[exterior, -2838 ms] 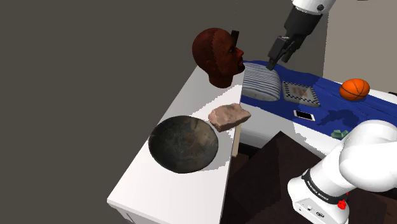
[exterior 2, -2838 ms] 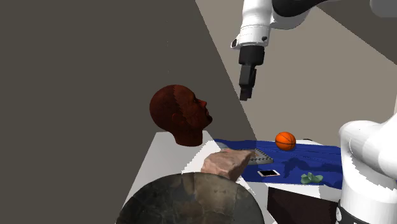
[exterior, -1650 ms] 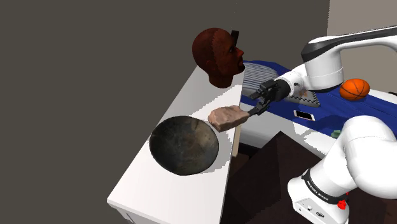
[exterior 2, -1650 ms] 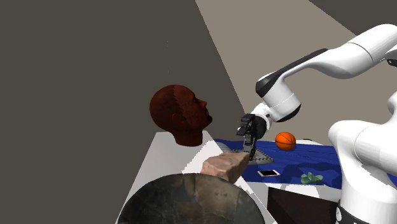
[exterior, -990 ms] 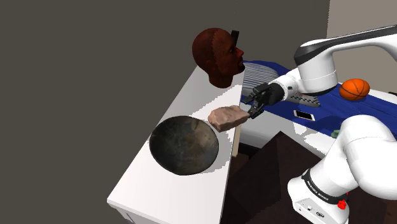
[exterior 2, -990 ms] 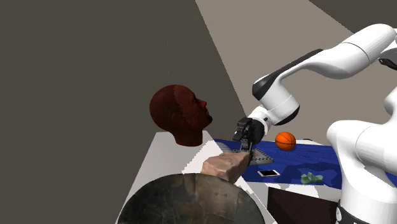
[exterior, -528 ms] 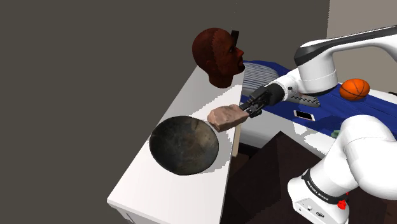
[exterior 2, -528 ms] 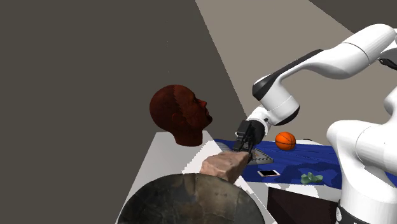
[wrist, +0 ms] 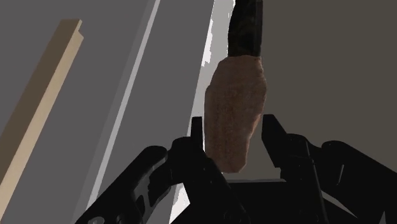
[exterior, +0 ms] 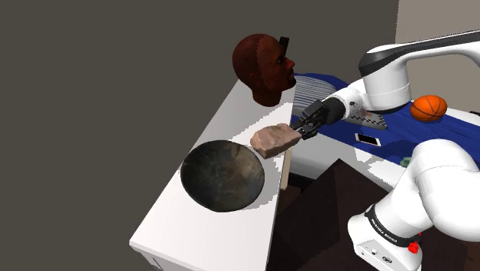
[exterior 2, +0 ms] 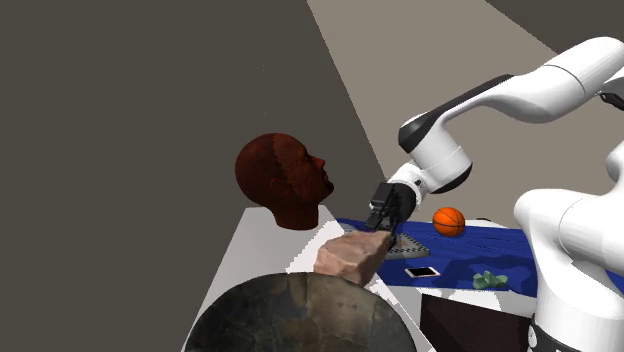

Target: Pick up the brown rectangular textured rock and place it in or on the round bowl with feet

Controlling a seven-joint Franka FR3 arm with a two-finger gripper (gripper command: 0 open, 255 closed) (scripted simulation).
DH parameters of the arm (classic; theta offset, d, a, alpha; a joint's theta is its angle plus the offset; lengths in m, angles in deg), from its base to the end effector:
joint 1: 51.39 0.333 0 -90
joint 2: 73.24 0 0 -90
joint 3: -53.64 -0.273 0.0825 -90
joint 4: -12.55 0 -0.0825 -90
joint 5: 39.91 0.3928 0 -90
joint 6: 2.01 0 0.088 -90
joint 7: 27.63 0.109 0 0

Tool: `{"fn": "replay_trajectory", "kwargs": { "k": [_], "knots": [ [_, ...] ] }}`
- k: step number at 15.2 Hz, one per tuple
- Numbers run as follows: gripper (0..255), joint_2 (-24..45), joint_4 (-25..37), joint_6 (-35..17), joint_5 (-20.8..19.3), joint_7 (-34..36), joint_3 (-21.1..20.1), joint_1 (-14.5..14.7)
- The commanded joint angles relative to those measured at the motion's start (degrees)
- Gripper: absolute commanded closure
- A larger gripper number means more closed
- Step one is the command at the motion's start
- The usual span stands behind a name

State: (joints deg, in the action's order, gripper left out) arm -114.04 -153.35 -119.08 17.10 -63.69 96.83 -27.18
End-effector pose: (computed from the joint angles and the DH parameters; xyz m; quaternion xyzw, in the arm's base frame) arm 0.3424 -0.0024 0.3117 -0.7908 0.0712 -0.0602 0.6050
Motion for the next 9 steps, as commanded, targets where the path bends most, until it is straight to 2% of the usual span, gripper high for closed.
{"fn": "replay_trajectory", "kwargs": {
  "k": [1, 9],
  "knots": [
    [255, -1.5, 0.3, 0.3, -0.3, 1.9, -1.2, -0.7],
    [255, -6.3, 2.0, 1.9, -1.7, 9.5, -5.3, -3.0]
  ]
}}
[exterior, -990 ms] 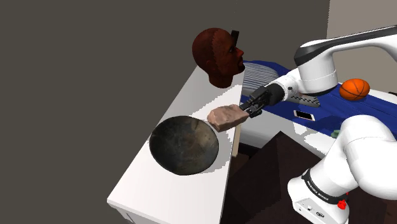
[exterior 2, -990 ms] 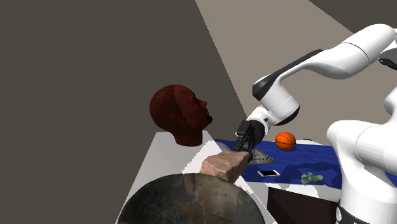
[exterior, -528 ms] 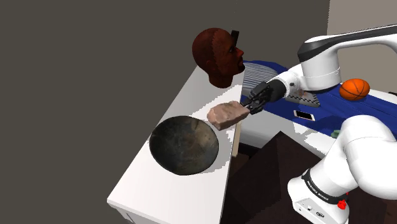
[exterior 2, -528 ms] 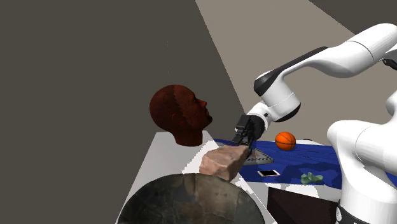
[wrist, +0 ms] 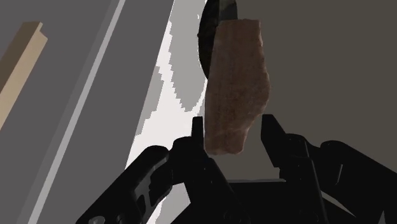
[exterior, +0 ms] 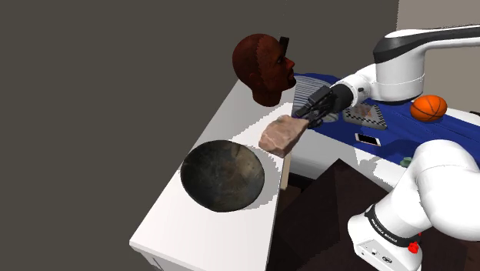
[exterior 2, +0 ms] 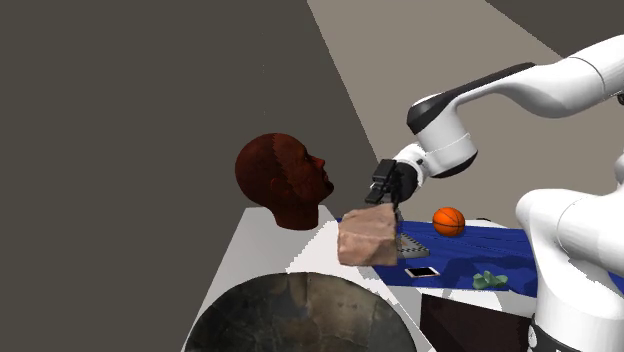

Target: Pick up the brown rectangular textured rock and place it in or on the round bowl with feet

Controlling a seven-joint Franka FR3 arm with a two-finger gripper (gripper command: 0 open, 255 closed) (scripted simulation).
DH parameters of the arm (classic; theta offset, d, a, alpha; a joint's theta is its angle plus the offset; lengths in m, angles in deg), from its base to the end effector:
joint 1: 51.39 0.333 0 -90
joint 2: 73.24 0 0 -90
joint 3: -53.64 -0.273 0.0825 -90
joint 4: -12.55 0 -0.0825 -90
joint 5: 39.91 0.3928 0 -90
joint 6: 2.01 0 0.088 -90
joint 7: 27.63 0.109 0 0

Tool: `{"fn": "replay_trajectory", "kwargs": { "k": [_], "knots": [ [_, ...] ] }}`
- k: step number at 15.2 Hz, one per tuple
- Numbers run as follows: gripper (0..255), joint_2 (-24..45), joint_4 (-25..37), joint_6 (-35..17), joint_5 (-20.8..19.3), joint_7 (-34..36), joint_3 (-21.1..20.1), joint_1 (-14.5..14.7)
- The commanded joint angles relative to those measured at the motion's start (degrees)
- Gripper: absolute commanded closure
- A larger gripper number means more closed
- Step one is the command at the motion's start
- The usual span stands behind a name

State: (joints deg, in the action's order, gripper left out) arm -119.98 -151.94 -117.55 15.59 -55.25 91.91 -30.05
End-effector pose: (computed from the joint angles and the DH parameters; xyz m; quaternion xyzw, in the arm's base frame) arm 0.3455 -0.0012 0.3617 -0.7901 0.0709 -0.0608 0.6058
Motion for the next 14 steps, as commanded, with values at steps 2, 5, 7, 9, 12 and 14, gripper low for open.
{"fn": "replay_trajectory", "kwargs": {
  "k": [2, 5, 7, 9, 12, 14],
  "knots": [
    [255, -1.4, 1.2, 0.8, -0.4, 2.8, -1.3, -0.6],
    [255, -2.7, 2.2, 1.5, -0.7, 5.3, -2.6, -1.0],
    [255, -3.5, 2.9, 2.0, -0.8, 6.9, -3.4, -1.3],
    [255, -4.2, 3.7, 2.5, -0.9, 8.5, -4.1, -1.5],
    [255, -5.0, 3.7, 1.1, 0.9, 10.0, -6.5, -0.7],
    [255, -5.2, 2.6, -2.5, 4.9, 10.1, -9.9, 1.6]
  ]
}}
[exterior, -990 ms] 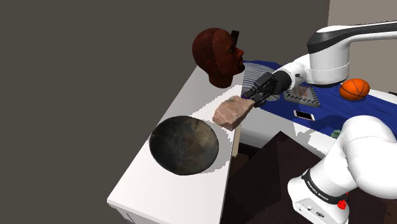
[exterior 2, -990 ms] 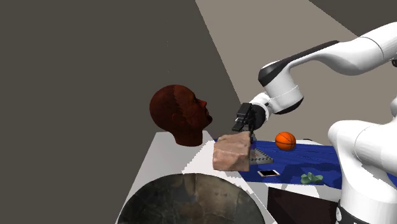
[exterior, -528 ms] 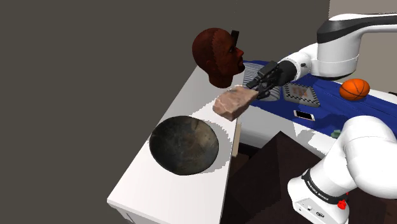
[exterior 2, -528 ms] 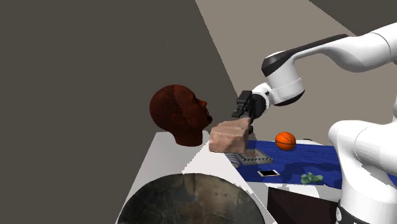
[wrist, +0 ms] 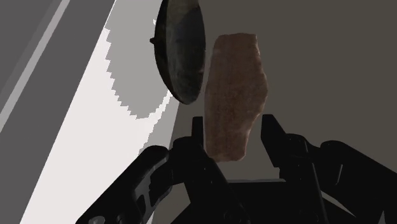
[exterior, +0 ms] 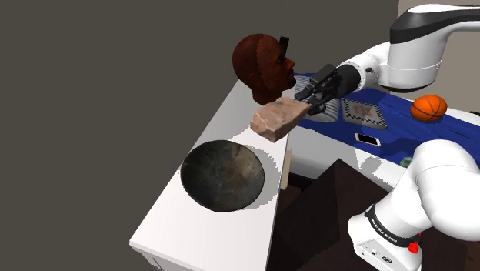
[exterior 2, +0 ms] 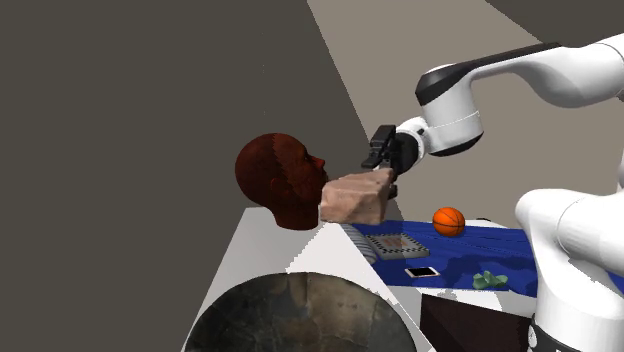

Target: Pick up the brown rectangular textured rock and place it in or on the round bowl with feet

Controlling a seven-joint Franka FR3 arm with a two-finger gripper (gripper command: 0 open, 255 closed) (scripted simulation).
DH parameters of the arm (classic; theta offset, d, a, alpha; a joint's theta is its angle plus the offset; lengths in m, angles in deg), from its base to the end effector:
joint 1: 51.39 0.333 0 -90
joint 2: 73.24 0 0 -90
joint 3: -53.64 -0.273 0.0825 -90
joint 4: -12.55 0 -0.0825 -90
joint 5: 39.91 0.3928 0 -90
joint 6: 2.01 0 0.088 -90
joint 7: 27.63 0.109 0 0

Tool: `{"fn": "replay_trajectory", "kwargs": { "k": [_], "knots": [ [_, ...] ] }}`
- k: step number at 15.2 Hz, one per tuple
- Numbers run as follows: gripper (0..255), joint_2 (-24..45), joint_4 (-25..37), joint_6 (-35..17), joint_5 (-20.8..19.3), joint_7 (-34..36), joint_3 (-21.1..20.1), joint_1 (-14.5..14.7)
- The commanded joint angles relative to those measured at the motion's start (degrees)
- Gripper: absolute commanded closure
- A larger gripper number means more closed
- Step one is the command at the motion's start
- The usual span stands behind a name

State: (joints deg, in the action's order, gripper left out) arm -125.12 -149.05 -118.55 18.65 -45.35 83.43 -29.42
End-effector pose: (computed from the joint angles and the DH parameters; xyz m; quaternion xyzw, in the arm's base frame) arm 0.3492 0.0286 0.4286 -0.7907 0.0700 -0.0603 0.6051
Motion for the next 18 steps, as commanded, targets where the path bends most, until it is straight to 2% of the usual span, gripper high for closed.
{"fn": "replay_trajectory", "kwargs": {
  "k": [1, 6, 11, 12, 18],
  "knots": [
    [255, 0.0, -0.6, -3.3, 3.9, 0.1, -3.1, 2.2],
    [255, 2.7, -0.5, -12.2, 15.5, -1.5, -11.1, 9.5],
    [255, 8.9, 2.9, -19.8, 28.0, -5.1, -18.0, 16.5],
    [255, 9.8, 3.5, -20.5, 29.4, -5.6, -18.7, 17.2],
    [255, 12.4, 1.7, -20.1, 33.5, -12.1, -17.4, 17.9]
  ]
}}
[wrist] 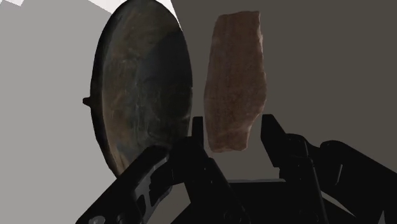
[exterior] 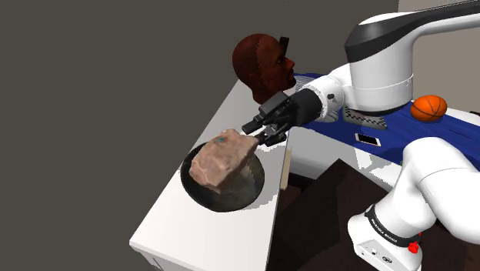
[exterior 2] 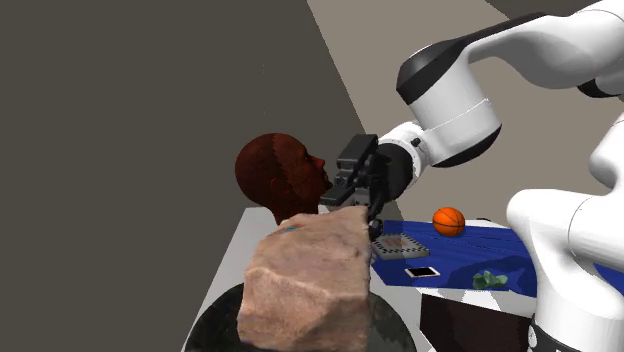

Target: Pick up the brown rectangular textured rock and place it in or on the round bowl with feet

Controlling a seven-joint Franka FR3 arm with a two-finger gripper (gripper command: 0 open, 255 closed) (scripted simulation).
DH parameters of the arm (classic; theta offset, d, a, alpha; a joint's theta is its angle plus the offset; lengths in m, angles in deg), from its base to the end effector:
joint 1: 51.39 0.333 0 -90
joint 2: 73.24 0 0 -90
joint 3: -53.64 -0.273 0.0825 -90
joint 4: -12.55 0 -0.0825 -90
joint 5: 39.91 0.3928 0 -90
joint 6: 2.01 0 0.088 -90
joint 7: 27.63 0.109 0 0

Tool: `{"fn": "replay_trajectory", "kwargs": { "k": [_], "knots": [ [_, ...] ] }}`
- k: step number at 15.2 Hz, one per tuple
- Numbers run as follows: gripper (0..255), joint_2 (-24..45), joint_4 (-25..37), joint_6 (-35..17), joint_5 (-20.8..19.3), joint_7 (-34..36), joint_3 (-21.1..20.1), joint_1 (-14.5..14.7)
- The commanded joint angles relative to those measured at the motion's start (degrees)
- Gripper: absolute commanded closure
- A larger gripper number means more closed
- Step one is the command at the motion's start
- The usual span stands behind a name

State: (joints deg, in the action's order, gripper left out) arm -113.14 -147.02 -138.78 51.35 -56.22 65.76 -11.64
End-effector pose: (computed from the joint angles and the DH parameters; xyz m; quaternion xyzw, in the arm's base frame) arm 0.3378 0.1999 0.4001 -0.7903 0.0713 -0.0603 0.6056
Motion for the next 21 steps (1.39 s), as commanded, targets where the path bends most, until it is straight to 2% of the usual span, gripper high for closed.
{"fn": "replay_trajectory", "kwargs": {
  "k": [1, 8, 16, 17, 21],
  "knots": [
    [255, 0.9, -0.6, 0.2, 1.4, -2.3, 0.5, 0.2],
    [255, 5.1, -2.1, 1.7, 6.2, -10.3, 2.2, 0.8],
    [255, 5.1, -2.1, 1.7, 6.2, -10.3, 2.2, 0.8],
    [0, 5.1, -2.1, 1.7, 6.2, -10.3, 2.2, 0.8],
    [0, 5.1, -2.2, 1.7, 6.3, -10.4, 2.2, 0.8]
  ]
}}
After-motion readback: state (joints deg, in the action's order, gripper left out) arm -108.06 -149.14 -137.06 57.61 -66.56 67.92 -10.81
